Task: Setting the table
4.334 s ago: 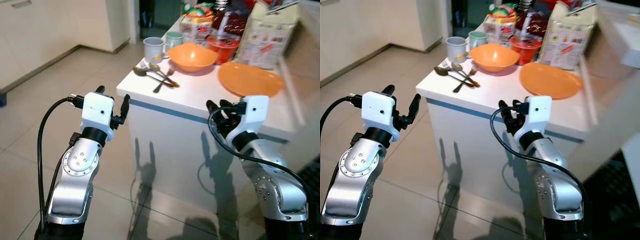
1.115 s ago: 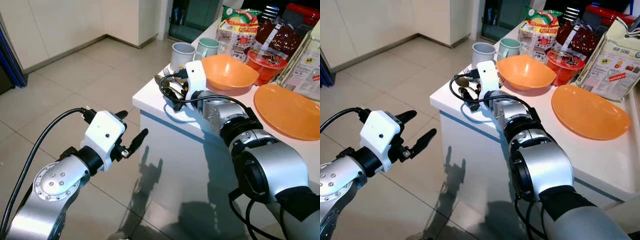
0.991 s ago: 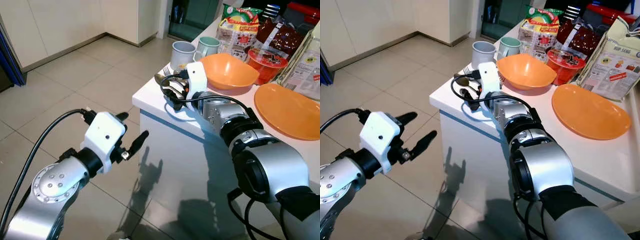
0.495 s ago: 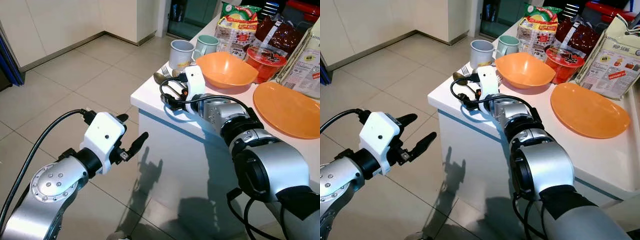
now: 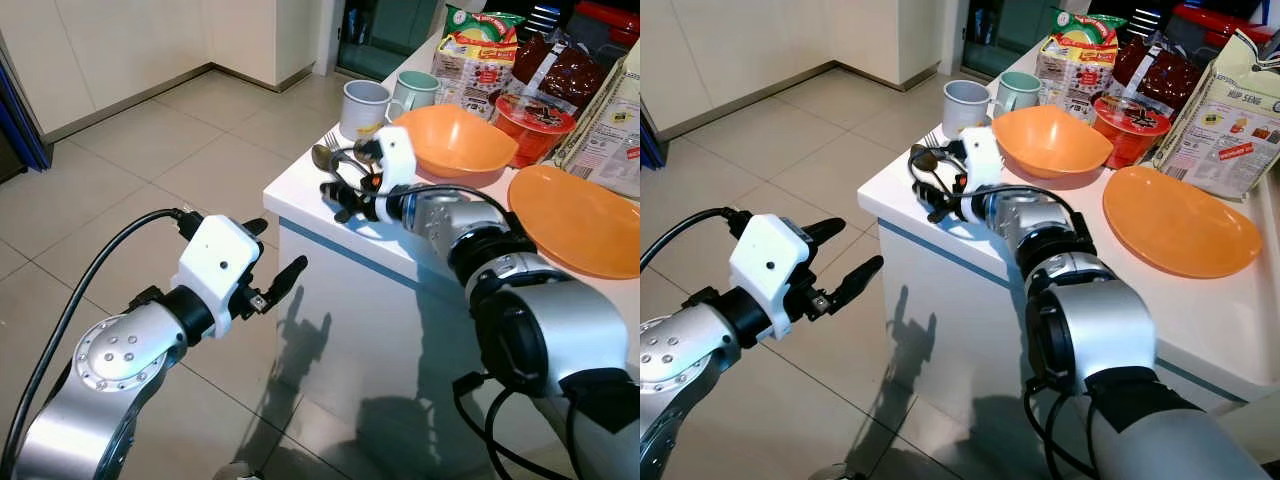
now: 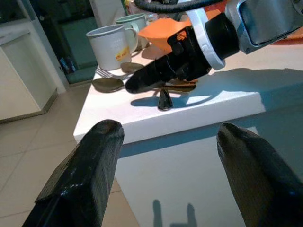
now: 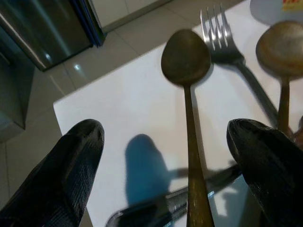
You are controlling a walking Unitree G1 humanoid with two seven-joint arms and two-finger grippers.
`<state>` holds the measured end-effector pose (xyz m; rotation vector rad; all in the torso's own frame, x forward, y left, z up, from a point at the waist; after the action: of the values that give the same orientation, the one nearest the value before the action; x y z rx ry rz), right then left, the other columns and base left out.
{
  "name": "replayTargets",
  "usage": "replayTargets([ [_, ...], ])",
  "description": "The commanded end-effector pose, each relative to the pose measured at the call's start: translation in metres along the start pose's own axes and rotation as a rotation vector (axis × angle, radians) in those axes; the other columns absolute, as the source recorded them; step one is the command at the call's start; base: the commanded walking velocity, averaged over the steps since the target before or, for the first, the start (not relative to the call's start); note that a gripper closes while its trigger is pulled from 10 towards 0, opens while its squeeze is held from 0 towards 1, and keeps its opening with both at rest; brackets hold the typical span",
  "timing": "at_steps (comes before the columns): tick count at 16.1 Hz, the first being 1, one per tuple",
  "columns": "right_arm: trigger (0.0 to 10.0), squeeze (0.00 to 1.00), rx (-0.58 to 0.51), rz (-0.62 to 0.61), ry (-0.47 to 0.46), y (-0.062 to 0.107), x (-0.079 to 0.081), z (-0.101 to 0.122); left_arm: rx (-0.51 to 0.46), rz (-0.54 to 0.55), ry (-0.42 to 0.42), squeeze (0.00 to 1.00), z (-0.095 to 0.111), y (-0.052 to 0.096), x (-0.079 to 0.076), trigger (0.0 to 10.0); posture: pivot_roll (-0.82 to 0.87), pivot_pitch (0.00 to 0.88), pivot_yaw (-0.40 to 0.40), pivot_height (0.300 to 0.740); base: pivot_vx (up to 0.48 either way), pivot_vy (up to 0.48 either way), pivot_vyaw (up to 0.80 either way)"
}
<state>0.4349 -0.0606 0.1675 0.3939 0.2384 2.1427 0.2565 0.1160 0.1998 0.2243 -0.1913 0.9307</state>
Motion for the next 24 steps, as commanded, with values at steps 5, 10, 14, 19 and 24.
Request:
replayTargets([
  [5,10.0,0.00,-0.086,-0.045,-0.008,0.012,-0.019,0.027,-0.036,-0.002,-0.002,0.00,0.004,-0.009,-0.002,10.0,0.18,0.000,-0.104,0.740,0.000,0.000,0.00],
  [10,10.0,0.00,-0.245,0.010,-0.153,0.035,-0.038,0.060,-0.069,0.054,-0.019,0.00,0.005,-0.020,0.003,10.0,0.14,0.000,-0.096,0.740,0.000,0.000,0.00],
  [14,10.0,0.00,-0.365,0.218,-0.084,0.071,-0.039,0.079,-0.091,0.275,-0.016,0.00,0.002,-0.033,0.031,10.0,0.08,0.000,-0.068,0.740,0.000,0.000,0.00],
  [19,10.0,0.00,-0.360,0.295,0.070,0.133,0.004,0.038,-0.085,0.328,-0.034,0.00,-0.004,-0.038,0.034,10.0,0.03,0.000,-0.058,0.740,0.000,0.000,0.00],
  [24,10.0,0.00,-0.342,-0.055,0.119,0.164,0.002,-0.013,-0.096,0.367,-0.068,0.00,-0.006,-0.037,0.035,10.0,0.02,0.000,-0.062,0.740,0.000,0.078,0.00],
])
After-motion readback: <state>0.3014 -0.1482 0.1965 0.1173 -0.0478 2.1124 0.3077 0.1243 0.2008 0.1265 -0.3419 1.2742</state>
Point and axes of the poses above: a point about 5 cm out from each wrist's last joint towards the gripper, its own y axis pointing back from the gripper into the wrist, its own z axis along the axis of the wrist's last joint, x = y × z, the point moved 4 cm from there along -y, pointing out of the wrist towards the gripper, and after that the axes turned 3 degrees about y, right-handed, at the moved point
